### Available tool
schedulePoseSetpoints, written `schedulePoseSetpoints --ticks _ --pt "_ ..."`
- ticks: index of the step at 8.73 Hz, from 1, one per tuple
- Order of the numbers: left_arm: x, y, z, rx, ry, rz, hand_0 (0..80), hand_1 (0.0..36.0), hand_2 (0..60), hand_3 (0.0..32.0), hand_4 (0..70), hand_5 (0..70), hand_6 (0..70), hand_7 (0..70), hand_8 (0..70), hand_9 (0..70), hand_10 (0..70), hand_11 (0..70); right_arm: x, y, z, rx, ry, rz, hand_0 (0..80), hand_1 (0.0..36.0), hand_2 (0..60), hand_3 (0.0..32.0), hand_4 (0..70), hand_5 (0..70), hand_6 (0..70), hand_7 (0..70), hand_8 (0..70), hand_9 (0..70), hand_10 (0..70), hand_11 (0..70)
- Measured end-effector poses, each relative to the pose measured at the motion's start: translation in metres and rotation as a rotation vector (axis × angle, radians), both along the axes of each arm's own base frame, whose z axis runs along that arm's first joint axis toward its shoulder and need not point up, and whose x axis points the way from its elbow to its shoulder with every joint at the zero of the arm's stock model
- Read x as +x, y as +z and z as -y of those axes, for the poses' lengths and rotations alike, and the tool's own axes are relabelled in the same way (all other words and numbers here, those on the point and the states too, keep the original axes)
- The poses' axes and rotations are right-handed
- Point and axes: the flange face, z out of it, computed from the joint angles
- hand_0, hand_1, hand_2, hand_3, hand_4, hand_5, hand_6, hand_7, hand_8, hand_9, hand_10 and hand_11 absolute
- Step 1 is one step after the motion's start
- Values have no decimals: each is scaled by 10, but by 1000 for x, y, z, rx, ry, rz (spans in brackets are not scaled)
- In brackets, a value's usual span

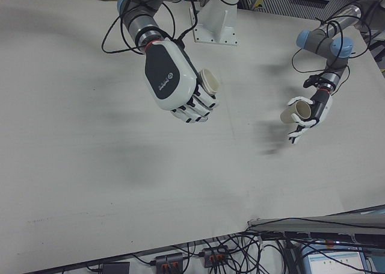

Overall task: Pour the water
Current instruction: 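Raise the right cup upright and withdraw both hands to their sides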

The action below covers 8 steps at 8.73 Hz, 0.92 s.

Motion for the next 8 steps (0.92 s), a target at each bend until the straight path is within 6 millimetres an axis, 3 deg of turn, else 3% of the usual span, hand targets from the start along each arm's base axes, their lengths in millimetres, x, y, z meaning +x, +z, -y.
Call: schedulePoseSetpoints --ticks 1,3,4,5,6,7,8 --pt "-33 38 -1 -11 -34 8 800 360 600 0 700 700 218 189 83 63 63 120 4 19 4 -32 -25 92 800 360 600 0 587 700 661 700 500 629 552 700" --pt "-106 114 -8 -28 -119 30 800 360 600 0 700 700 201 180 74 57 62 116 19 73 2 -121 -58 231 793 360 600 0 700 700 700 700 610 700 628 700" --pt "-145 157 -17 -38 -165 45 800 360 600 0 700 700 193 176 70 54 61 114 28 110 -1 -151 -63 267 744 352 600 0 700 700 700 700 648 700 667 700" --pt "-180 195 -28 -48 -208 59 800 360 600 0 700 700 190 176 69 53 62 115 27 154 4 -149 -68 299 740 341 600 0 700 700 700 700 675 700 679 700" --pt "-201 222 -38 -55 -232 68 797 360 600 0 700 700 181 170 66 51 61 113 18 203 14 -141 -78 327 786 355 600 0 700 700 700 700 678 700 671 700" --pt "-214 241 -46 -54 -246 75 777 360 600 0 700 700 172 165 64 50 61 113 7 255 24 -144 -85 347 800 360 600 0 700 700 700 700 669 700 661 700" --pt "-223 255 -54 -42 -261 85 793 360 600 0 700 700 175 168 66 52 61 113 -2 302 32 -162 -86 353 764 359 600 0 700 700 700 700 670 700 672 700"
